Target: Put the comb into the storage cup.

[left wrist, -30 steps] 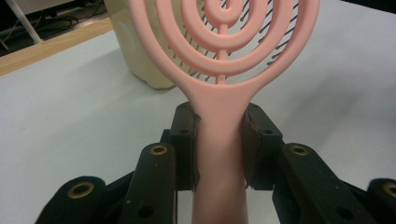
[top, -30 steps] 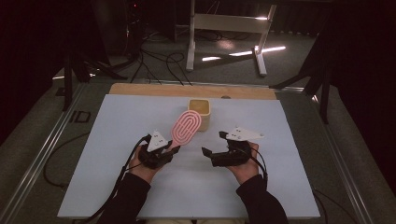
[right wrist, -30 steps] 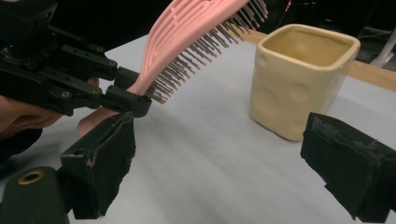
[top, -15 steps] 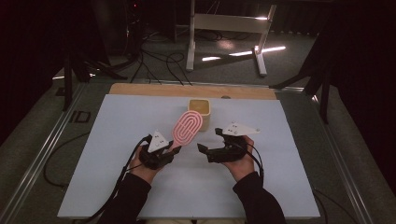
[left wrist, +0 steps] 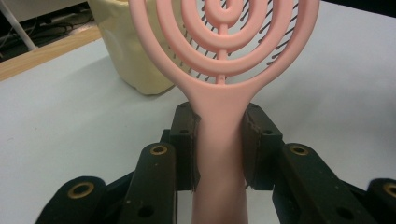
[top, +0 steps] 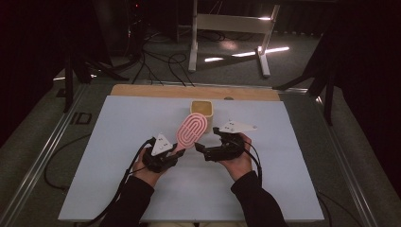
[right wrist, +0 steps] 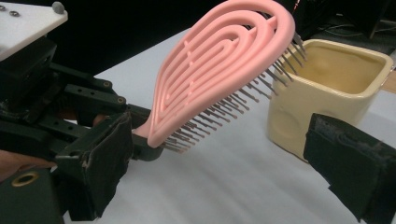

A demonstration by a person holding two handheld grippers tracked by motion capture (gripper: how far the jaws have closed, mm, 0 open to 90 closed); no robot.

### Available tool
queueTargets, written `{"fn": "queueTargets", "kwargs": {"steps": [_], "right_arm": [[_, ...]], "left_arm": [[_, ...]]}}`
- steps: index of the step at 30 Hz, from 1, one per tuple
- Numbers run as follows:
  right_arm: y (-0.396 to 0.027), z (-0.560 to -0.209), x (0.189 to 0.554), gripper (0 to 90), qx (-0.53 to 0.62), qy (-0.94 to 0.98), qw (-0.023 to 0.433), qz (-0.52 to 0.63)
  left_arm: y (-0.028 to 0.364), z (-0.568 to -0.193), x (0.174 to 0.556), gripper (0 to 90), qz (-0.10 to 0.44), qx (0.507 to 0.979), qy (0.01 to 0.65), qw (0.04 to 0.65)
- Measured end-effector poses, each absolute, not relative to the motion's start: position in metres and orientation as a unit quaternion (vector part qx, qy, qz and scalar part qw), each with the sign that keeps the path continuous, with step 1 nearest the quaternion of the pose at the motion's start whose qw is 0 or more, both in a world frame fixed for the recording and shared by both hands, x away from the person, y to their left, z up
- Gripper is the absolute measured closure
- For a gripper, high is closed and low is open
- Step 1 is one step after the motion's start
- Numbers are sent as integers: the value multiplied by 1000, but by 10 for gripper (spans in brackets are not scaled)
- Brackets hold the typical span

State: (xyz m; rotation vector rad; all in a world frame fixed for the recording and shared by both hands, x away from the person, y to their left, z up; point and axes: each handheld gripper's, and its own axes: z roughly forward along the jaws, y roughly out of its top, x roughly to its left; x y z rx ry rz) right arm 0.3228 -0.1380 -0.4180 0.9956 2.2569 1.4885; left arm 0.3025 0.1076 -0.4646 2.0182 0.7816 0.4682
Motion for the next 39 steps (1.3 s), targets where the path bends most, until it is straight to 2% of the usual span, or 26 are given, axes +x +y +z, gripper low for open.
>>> {"fn": "queueTargets", "kwargs": {"steps": [13, 27, 39], "right_arm": [[-130, -419, 336, 83, 362, 771, 90, 516], [-119, -422, 343, 108, 367, 776, 83, 507], [-114, -423, 345, 306, 370, 775, 72, 507]], "left_arm": [[103, -464, 300, 699, 189, 816, 305, 453], [102, -464, 297, 699, 187, 811, 296, 469], [101, -465, 296, 699, 192, 809, 289, 475]]}}
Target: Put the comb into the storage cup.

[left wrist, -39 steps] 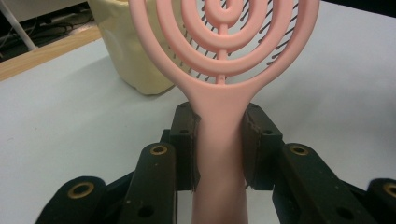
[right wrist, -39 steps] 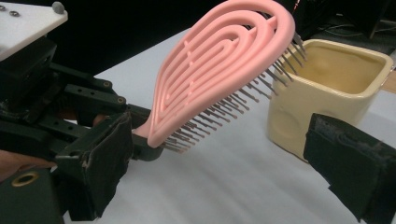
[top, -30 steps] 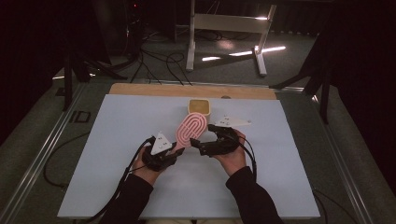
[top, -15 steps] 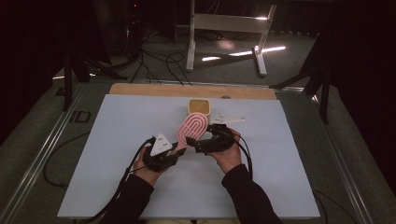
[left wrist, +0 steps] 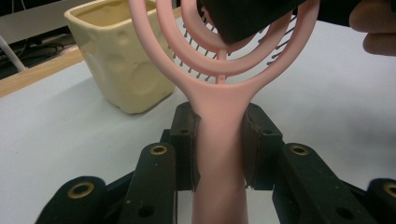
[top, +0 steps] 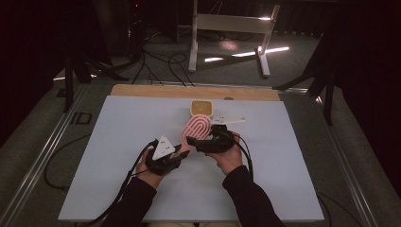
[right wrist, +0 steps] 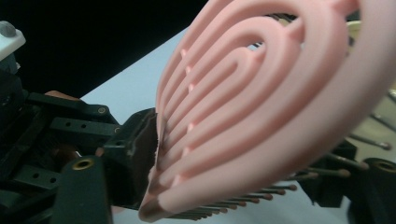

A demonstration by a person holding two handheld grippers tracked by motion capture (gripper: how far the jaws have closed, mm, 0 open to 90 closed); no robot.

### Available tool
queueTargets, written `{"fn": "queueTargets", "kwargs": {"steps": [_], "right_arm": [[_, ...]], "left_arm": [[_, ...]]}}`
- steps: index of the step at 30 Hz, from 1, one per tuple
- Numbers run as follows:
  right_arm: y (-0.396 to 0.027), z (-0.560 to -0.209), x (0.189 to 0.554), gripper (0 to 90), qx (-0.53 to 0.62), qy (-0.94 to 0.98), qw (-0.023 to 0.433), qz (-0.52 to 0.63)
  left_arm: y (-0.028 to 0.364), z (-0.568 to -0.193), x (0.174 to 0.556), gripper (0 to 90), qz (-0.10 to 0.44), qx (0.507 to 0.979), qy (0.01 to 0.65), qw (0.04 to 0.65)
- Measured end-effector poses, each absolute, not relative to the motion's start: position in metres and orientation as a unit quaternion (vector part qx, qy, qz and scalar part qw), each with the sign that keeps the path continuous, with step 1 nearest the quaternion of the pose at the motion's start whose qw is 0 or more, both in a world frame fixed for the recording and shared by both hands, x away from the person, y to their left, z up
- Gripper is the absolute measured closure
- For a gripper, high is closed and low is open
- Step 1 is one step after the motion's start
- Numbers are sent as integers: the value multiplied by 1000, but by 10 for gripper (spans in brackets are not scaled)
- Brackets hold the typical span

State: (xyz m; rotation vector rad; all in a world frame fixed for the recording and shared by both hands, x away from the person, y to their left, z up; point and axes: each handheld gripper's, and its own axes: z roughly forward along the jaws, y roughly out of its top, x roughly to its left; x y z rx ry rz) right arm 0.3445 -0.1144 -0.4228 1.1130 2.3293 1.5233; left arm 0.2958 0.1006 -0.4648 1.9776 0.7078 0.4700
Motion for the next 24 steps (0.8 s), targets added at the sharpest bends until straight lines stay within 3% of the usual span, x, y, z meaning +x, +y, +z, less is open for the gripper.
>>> {"fn": "queueTargets", "kwargs": {"steps": [17, 24], "right_arm": [[-116, -423, 346, 494, 372, 763, 47, 527], [-116, -422, 345, 532, 368, 760, 46, 534]], "left_arm": [[99, -468, 296, 699, 192, 808, 288, 476], [98, -470, 296, 699, 180, 810, 291, 477]]}}
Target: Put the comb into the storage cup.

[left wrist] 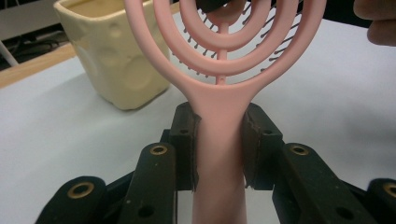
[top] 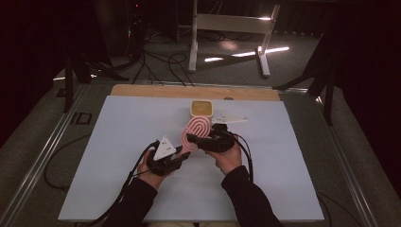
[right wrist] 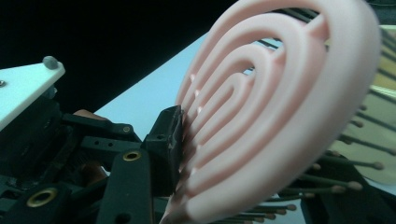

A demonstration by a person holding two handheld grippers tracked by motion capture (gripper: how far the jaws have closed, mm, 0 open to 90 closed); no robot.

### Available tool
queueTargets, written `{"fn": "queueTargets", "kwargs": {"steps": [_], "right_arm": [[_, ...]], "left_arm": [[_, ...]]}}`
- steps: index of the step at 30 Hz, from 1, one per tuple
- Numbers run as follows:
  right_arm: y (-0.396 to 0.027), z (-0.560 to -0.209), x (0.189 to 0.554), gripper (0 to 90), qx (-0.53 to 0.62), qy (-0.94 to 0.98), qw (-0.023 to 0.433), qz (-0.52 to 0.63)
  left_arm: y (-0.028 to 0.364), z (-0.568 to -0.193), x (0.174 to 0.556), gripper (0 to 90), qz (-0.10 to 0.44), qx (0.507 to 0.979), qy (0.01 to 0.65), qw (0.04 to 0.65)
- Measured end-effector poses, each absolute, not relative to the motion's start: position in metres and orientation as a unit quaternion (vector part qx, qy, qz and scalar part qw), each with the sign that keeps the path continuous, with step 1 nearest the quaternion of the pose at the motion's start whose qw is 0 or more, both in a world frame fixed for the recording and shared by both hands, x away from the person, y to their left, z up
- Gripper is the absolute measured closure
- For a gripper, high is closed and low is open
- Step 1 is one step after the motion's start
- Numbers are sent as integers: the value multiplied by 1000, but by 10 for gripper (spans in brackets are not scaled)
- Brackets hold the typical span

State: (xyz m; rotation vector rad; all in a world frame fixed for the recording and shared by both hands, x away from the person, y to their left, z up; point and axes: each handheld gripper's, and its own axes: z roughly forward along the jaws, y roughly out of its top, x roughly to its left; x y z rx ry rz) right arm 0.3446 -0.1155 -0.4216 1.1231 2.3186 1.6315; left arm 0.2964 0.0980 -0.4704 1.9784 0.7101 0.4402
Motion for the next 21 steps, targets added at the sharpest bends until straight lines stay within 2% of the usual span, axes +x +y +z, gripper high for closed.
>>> {"fn": "queueTargets", "kwargs": {"steps": [10, 21], "right_arm": [[-114, -420, 343, 573, 361, 757, 46, 543], [-112, -418, 342, 618, 352, 754, 19, 554]], "left_arm": [[97, -471, 296, 699, 179, 812, 288, 475], [96, -472, 296, 700, 178, 812, 289, 475]]}}
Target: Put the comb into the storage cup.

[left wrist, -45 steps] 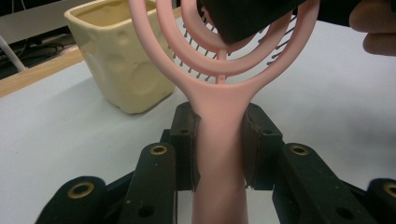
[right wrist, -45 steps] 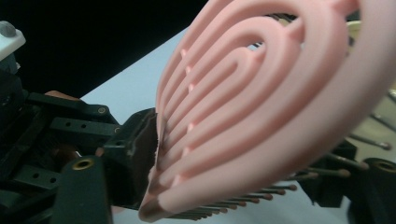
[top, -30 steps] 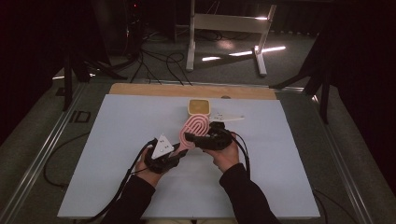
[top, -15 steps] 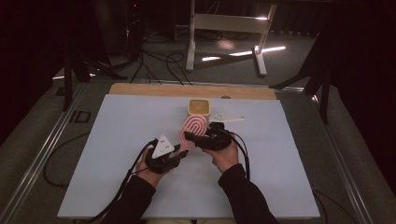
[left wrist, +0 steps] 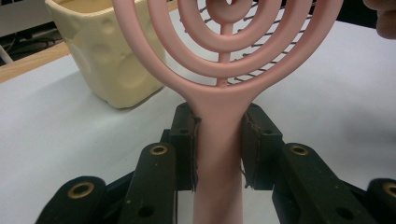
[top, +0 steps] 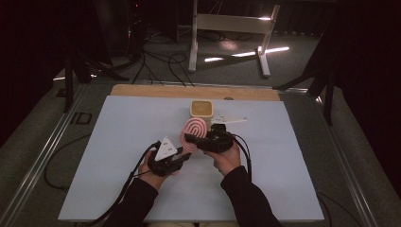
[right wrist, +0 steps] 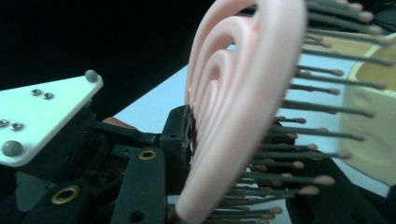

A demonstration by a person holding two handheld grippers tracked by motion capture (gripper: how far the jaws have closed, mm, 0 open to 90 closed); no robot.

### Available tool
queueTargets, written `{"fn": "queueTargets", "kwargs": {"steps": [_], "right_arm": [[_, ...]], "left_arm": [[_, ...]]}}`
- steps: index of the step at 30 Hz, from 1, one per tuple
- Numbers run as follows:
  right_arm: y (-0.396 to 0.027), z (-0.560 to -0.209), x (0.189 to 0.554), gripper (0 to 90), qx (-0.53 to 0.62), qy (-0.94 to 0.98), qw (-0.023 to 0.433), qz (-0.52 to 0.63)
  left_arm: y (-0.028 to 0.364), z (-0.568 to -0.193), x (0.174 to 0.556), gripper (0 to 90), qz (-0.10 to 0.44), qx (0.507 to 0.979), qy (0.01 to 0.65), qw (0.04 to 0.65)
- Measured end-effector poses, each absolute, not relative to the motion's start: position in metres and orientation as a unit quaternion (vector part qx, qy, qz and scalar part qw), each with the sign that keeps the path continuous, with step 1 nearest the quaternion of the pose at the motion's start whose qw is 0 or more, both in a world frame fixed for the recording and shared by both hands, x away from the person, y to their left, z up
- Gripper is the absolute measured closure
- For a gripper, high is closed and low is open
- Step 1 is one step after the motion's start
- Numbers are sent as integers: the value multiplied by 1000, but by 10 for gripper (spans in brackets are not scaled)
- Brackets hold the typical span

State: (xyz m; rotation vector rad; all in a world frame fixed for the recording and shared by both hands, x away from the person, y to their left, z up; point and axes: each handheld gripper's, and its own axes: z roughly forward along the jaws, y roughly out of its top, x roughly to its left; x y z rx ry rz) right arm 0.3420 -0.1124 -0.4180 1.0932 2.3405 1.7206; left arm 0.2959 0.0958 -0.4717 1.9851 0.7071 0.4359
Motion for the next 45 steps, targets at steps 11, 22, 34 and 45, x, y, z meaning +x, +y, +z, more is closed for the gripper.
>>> {"fn": "queueTargets", "kwargs": {"steps": [11, 22, 34, 45], "right_arm": [[-109, -413, 339, 625, 348, 759, 18, 550], [-109, -413, 339, 625, 351, 757, 22, 551], [-113, -410, 340, 625, 357, 750, 29, 556], [-116, -409, 341, 641, 357, 749, 36, 557]], "left_arm": [[97, -471, 296, 696, 172, 809, 290, 481], [99, -471, 297, 618, 163, 807, 289, 489], [107, -471, 301, 407, 126, 789, 300, 522], [112, -466, 300, 156, 148, 781, 315, 518]]}}
